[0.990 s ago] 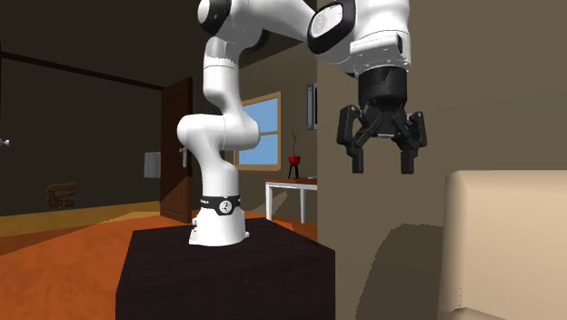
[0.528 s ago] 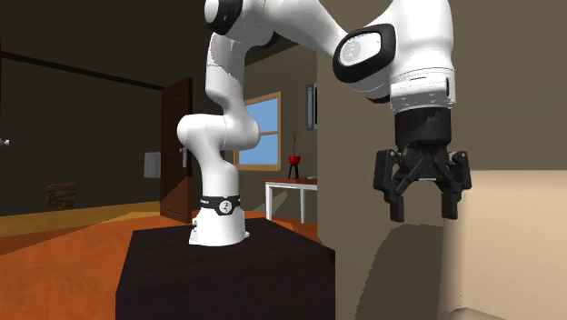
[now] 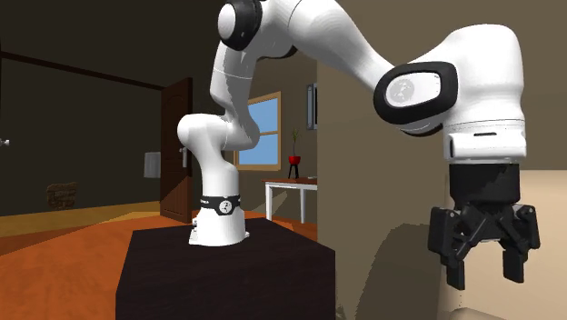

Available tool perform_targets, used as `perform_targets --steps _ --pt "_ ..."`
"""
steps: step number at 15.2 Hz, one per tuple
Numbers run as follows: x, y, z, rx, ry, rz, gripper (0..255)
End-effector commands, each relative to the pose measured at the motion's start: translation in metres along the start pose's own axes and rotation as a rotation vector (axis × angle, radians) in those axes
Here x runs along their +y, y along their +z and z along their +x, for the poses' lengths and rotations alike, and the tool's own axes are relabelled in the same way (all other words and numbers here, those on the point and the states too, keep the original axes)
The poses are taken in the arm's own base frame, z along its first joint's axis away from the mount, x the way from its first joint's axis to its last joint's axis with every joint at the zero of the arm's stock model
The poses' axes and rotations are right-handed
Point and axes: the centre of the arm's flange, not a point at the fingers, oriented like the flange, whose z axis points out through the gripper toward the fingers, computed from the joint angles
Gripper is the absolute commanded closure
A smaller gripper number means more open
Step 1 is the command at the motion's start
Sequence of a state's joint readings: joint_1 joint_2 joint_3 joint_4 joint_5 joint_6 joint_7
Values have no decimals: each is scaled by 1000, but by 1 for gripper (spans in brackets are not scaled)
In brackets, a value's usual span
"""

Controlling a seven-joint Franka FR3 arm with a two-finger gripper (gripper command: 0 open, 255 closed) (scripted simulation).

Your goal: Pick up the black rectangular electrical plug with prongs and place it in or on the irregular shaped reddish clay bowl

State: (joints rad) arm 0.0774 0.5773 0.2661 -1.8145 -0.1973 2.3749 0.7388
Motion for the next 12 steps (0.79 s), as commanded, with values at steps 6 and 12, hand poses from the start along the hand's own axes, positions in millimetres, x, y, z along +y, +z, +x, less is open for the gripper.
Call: perform_targets --steps 6,12 --pt "-7 39 8 -3 8 2 0" --pt "-7 53 8 -3 8 2 0"
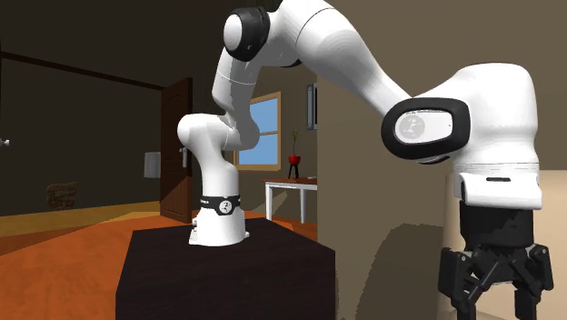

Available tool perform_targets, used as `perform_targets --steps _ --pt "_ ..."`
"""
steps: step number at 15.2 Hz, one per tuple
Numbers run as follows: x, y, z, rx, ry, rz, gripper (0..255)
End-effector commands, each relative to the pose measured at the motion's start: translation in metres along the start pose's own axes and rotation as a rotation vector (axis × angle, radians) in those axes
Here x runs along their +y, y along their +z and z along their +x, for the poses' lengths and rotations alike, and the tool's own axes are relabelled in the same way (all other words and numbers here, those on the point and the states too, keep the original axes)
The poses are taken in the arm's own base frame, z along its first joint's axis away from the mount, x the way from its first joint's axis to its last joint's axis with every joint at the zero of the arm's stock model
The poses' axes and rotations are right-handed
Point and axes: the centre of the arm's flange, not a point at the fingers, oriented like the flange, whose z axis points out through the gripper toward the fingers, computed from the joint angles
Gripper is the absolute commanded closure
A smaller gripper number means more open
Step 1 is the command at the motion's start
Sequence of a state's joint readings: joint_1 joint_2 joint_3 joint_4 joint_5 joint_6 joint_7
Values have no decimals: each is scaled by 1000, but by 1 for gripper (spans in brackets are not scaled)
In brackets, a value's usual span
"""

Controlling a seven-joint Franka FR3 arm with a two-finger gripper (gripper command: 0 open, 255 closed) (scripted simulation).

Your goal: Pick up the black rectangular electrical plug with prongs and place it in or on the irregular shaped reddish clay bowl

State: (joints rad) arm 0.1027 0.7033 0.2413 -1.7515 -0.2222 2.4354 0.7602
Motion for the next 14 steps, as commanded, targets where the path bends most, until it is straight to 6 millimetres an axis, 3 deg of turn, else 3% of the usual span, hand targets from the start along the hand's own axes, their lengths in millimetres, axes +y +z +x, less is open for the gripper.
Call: perform_targets --steps 1,4,5,14 --pt "0 1 0 0 0 0 0" --pt "0 0 0 0 0 0 0" --pt "0 0 0 0 0 0 255" --pt "0 1 0 0 0 0 255"
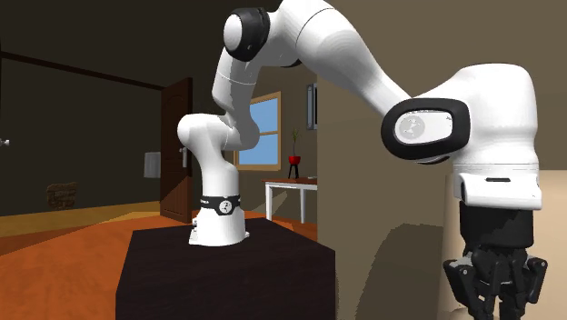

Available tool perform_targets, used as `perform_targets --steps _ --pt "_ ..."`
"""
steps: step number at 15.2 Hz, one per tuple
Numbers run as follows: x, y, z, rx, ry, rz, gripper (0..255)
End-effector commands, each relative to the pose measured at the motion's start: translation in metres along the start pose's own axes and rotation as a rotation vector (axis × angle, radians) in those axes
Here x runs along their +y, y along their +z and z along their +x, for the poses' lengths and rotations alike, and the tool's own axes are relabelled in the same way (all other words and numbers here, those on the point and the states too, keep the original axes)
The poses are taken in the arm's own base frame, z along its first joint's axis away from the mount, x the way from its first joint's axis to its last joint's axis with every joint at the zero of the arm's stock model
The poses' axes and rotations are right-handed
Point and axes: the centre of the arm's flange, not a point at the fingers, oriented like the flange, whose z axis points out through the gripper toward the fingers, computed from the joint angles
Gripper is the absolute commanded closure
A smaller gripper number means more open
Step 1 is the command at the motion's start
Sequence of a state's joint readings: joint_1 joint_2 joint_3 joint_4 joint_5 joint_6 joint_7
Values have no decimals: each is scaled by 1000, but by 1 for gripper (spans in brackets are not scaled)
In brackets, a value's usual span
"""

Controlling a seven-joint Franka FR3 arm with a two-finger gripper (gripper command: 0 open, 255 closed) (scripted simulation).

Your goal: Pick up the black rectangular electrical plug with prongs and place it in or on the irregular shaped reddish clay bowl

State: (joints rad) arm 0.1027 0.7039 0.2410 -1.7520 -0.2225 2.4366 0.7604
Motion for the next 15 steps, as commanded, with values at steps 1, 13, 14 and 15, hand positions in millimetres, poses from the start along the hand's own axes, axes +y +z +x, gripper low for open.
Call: perform_targets --steps 1,13,14,15 --pt "0 -5 0 0 0 0 255" --pt "-1 -69 0 0 0 0 255" --pt "-1 -74 0 0 0 0 255" --pt "-1 -79 0 0 0 0 255"
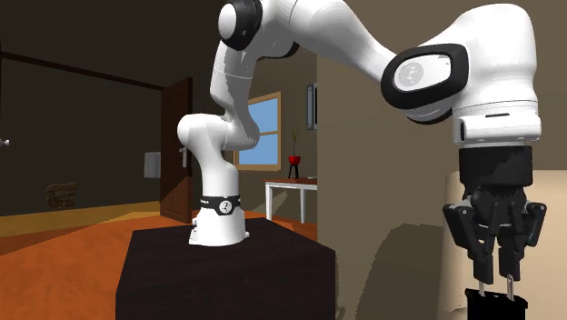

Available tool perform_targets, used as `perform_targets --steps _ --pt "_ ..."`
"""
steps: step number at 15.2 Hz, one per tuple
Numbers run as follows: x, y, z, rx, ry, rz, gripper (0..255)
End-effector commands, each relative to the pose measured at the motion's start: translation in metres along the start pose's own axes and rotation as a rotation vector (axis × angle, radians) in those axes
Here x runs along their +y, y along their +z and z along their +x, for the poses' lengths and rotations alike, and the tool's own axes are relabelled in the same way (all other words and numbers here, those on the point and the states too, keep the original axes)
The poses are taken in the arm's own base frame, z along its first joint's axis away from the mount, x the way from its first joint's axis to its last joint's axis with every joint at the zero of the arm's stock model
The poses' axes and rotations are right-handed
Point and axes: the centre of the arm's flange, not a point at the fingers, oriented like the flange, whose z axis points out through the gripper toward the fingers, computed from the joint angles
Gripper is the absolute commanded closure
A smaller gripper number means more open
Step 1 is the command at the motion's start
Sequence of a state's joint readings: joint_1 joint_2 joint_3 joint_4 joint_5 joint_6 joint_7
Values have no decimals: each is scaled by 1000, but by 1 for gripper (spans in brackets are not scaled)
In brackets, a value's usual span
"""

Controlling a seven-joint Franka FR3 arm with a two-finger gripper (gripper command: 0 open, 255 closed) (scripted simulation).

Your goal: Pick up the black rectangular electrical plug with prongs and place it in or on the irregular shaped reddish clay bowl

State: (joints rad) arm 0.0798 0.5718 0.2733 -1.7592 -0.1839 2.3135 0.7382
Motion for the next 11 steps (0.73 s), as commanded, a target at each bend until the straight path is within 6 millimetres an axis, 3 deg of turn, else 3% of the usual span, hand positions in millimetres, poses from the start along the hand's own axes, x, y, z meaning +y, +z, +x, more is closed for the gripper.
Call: perform_targets --steps 1,11 --pt "0 -10 0 0 0 0 255" --pt "-1 -63 0 0 0 0 255"
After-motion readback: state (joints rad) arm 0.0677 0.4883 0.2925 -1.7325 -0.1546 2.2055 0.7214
